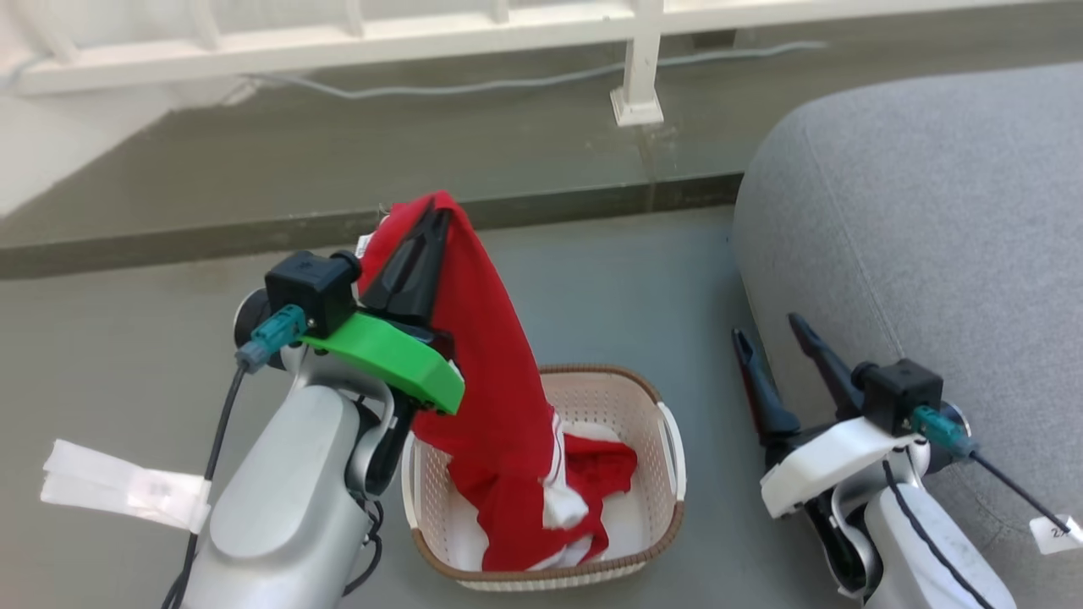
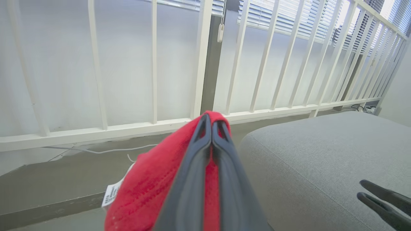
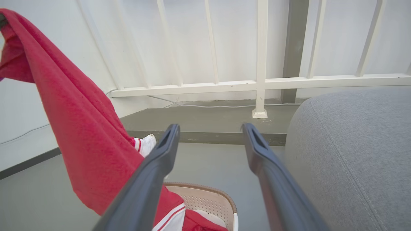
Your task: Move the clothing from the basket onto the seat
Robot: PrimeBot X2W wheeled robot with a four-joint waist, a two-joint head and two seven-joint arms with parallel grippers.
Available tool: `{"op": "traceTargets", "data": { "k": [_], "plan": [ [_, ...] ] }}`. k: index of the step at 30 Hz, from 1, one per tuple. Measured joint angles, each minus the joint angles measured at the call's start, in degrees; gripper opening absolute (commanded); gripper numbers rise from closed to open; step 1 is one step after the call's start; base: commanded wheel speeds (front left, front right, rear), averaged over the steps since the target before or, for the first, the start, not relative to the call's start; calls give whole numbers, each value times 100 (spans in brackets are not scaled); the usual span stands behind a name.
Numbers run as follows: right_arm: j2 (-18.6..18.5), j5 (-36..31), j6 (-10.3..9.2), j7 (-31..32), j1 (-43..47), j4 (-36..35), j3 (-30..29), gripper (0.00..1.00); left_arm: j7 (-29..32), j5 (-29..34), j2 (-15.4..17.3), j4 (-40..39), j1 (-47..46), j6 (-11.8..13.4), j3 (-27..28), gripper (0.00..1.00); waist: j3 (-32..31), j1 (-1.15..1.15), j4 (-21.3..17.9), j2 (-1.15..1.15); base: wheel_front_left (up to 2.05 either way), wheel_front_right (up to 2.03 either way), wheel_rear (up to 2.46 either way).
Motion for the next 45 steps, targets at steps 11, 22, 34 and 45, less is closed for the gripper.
{"op": "traceTargets", "data": {
  "k": [11, 22, 34, 45],
  "plan": [
    [46, 34, 42, 0, 159, -220, 109, 100, 0, 49, 7, -656, 276, -18, -207, 0, -356, 0, 43, 0, 0, 0, 0],
    [67, 37, 42, 0, 172, -530, 221, 100, 0, 99, 13, -1095, 459, 10, -344, 0, -373, 0, 25, 0, 0, 0, 0],
    [88, 56, 101, 0, 119, -1516, 946, 100, 86, 115, 33, -1408, 621, 91, -487, 0, -413, 0, 55, 0, 0, 0, 0],
    [93, 194, 152, 296, 8, -1724, 1895, 100, 205, 75, 55, -1666, 641, 133, -658, 0, -437, 0, 119, 0, 0, 0, 0]
  ]
}}
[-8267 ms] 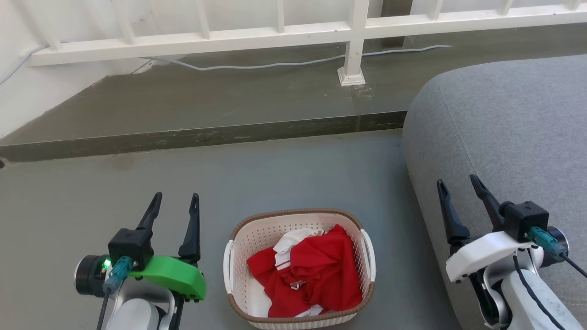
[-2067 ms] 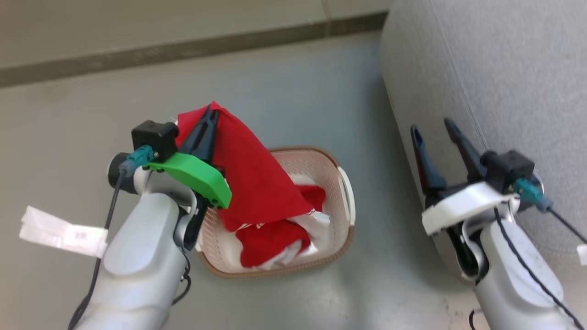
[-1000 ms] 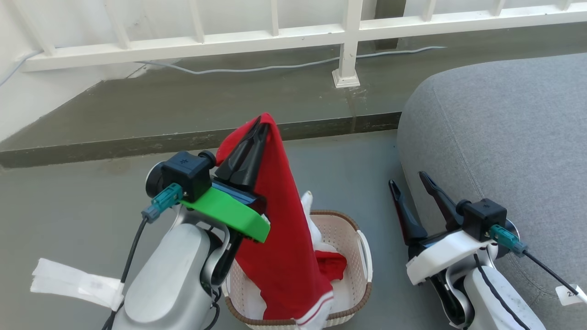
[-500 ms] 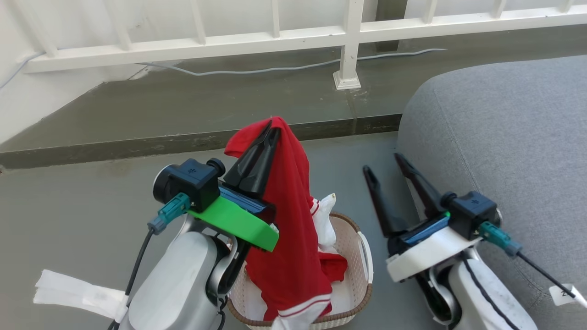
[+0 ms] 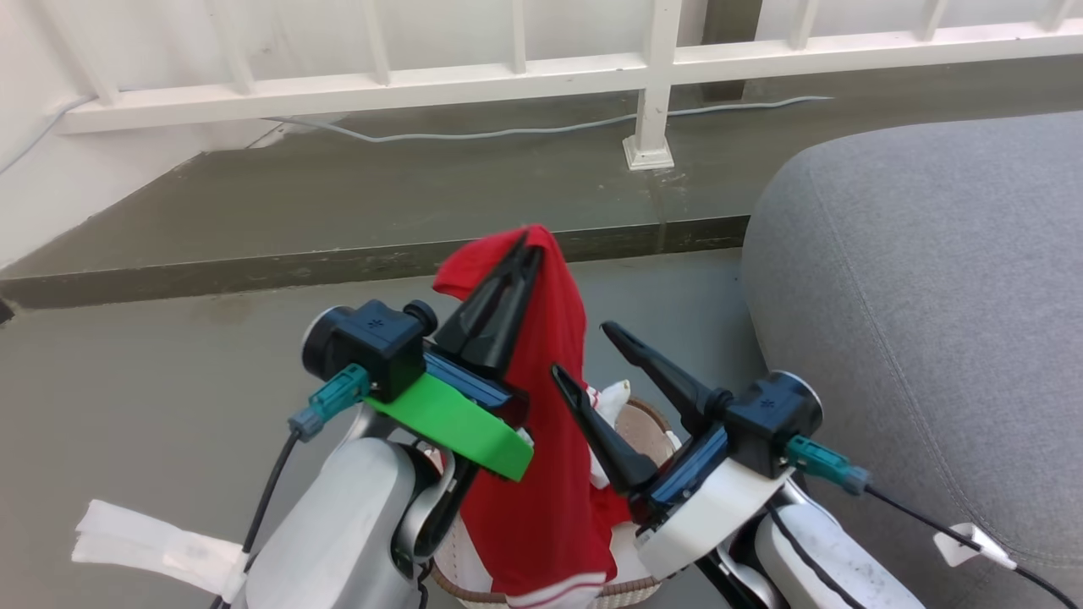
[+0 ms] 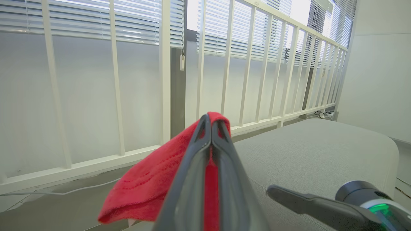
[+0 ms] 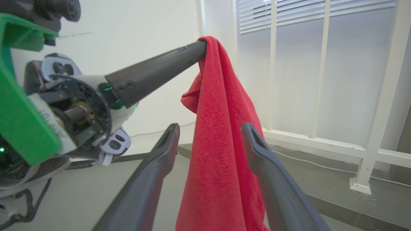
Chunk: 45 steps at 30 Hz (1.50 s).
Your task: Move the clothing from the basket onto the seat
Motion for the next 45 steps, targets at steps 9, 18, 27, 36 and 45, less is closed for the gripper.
{"op": "traceTargets", "data": {
  "k": [9, 18, 27, 36, 45],
  "plan": [
    [-7, 1, 1, 194, -1, 608, 201, 100, 102, -35, 9, -215, 0, 0, -256, 0, 7, 0, 170, 0, 0, 0, 0],
    [-5, 168, 16, 254, -178, 1031, 300, 0, 172, -79, 15, -369, 1, 0, -397, 0, 37, 0, 239, 0, 0, 0, 0],
    [-5, 356, 16, 179, -299, 1147, 344, 0, 225, -79, 15, -397, 7, 3, -410, 0, 65, 0, 249, 0, 0, 0, 0],
    [-7, 439, 16, 57, -520, 1189, 209, 0, 385, -79, 48, -400, 36, 33, -553, 100, 108, 0, 237, 0, 0, 0, 0],
    [-142, 439, -25, 8, -770, 1305, -174, 0, 557, 42, 280, -482, 40, -2, -788, 100, 204, 0, 288, 0, 0, 0, 0]
  ]
}}
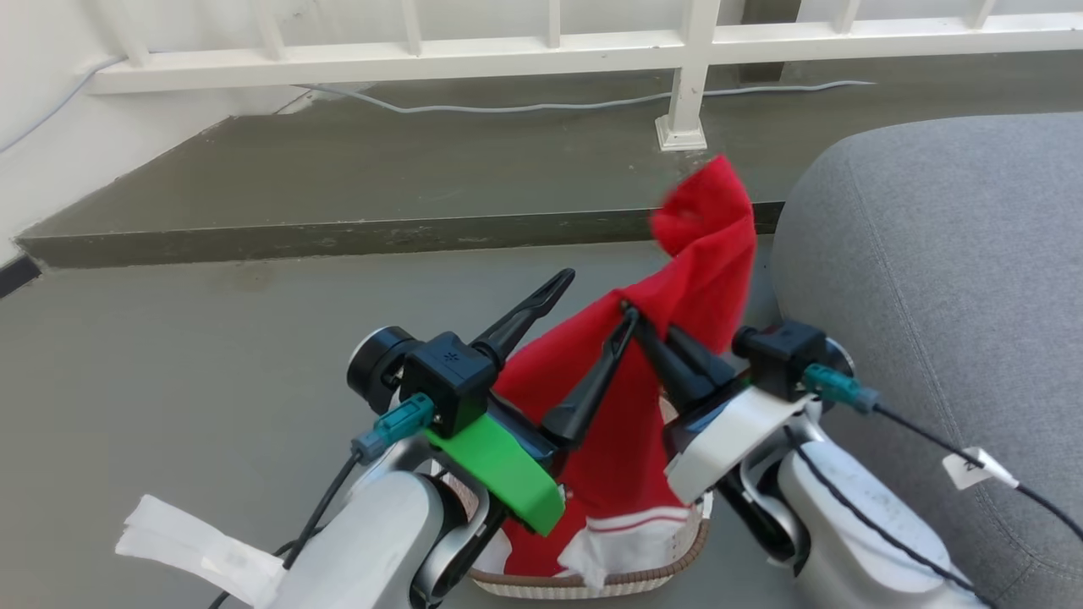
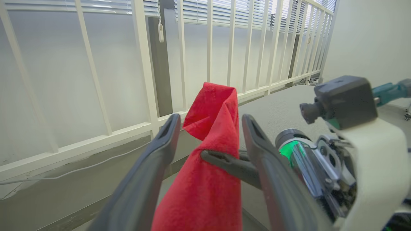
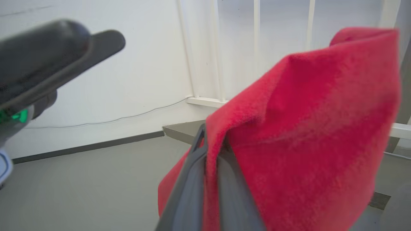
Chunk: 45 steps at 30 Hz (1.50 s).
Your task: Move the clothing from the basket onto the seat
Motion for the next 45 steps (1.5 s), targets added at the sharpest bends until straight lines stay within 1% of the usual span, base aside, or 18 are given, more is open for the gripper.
{"op": "traceTargets", "data": {
  "k": [6, 12, 14, 18, 20, 21, 24, 26, 27, 42, 45],
  "plan": [
    [-152, 0, -165, -10, -59, 102, -280, 0, 131, 85, 154, -24, 26, -49, -247, 100, 18, 0, -10, 0, 0, 0, 0],
    [-235, 69, -238, -54, -172, 182, -514, 0, 261, 120, 338, -51, 188, -55, -467, 100, 50, 0, -155, 0, 0, 0, 0],
    [-242, 101, -288, -58, -180, 200, -586, 0, 301, 120, 353, -52, 253, -73, -552, 100, 65, 0, -225, 0, 0, 0, 0],
    [-258, 118, -296, -71, -180, 240, -645, 0, 324, 121, 388, -52, 335, -74, -609, 100, 88, 0, -345, 0, 0, 0, 0],
    [-261, 130, -300, -102, -179, 259, -686, 0, 331, 126, 415, -55, 361, -74, -655, 100, 105, 0, -435, 0, 0, 0, 0],
    [-266, 141, -341, -103, -179, 260, -710, 0, 339, 143, 435, -59, 371, -74, -681, 100, 114, 0, -481, 0, 0, 0, 0],
    [-280, 170, -348, -103, -179, 270, -756, 0, 372, 256, 471, -70, 387, -74, -697, 100, 148, 0, -632, 0, 0, 0, 0],
    [-279, 180, -391, -109, -179, 270, -776, 0, 372, 297, 480, -78, 401, -74, -694, 100, 177, 0, -741, 0, 0, 0, 0],
    [-280, 203, -392, -110, -178, 271, -794, 0, 372, 297, 487, -92, 403, -74, -684, 100, 210, 0, -856, 0, 0, 0, 0],
    [-290, 270, -400, -179, -177, 285, -992, 0, 380, 436, 575, -232, 401, -40, -647, 100, 544, 0, -1768, 0, 0, 0, 0],
    [-290, 289, -448, -210, -177, 285, -1061, 0, 420, 442, 576, -247, 397, -40, -647, 100, 626, 0, -1927, 0, 0, 0, 0]
  ]
}}
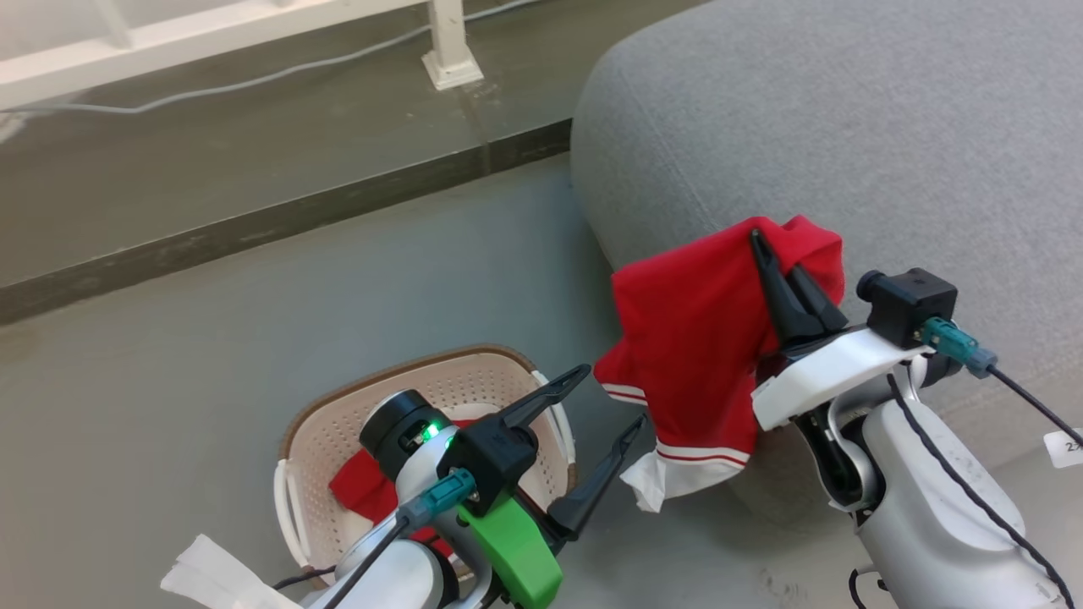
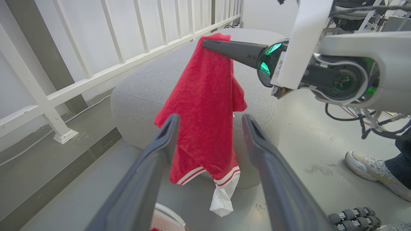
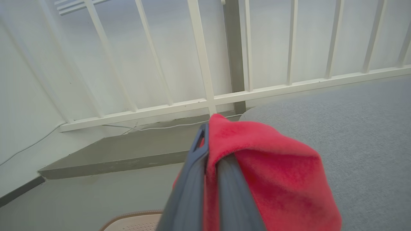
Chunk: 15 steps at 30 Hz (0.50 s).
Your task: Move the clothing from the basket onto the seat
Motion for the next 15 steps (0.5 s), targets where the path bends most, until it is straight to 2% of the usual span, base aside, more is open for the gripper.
{"op": "traceTargets", "data": {
  "k": [7, 15],
  "plan": [
    [-101, 140, -96, -1, -75, -11, -333, 0, 64, 43, 0, -14, -43, 0, -27, 100, 248, 0, -258, 0, 0, 0, 0],
    [-204, 282, -188, -26, -832, -55, -878, 0, 182, 162, 16, -36, -261, -1, -60, 100, 584, 0, -407, 0, 0, 0, 0]
  ]
}}
